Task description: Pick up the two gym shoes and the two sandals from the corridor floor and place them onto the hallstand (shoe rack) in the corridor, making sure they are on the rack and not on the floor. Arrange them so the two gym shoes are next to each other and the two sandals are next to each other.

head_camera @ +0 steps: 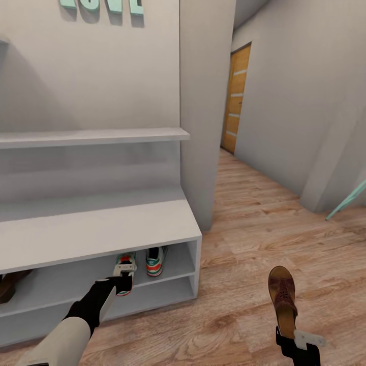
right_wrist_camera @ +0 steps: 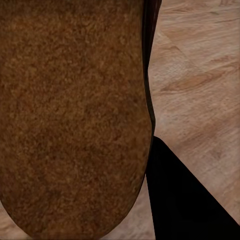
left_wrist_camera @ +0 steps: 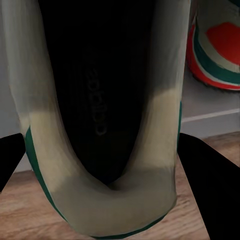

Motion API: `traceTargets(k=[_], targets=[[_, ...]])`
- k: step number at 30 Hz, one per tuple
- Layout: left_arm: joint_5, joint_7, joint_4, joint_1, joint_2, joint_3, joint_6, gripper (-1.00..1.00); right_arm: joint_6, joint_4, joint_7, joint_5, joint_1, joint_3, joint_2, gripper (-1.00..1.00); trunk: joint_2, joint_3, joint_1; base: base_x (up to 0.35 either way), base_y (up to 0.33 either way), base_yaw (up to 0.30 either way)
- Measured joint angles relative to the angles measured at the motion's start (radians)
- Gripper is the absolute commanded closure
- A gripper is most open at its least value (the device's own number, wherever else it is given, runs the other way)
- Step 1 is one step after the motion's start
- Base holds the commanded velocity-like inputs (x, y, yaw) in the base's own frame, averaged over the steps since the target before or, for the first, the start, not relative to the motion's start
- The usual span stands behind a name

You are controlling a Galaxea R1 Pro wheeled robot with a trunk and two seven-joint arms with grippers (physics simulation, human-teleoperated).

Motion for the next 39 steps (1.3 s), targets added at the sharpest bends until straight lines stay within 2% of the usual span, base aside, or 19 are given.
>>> traceTargets(k=[4,13,39], targets=[[0.000,0.001,0.000,0.001,0.000,0.000,-0.002,1.00,0.000,0.000,0.000,0.000,0.000,-0.001,0.000,1.00,-0.021,-0.012,0.012,0.000,0.000,0.000],[0.000,0.000,0.000,0.002,0.000,-0.001,-0.004,1.00,0.000,0.000,0.000,0.000,0.000,-0.001,0.000,1.00,-0.021,-0.013,0.012,0.005,0.000,0.000],[0.000,-0.001,-0.001,0.002,0.000,-0.001,-0.006,1.00,0.000,0.000,0.000,0.000,0.000,-0.002,0.000,1.00,-0.021,-0.013,0.012,0.088,0.000,0.000]])
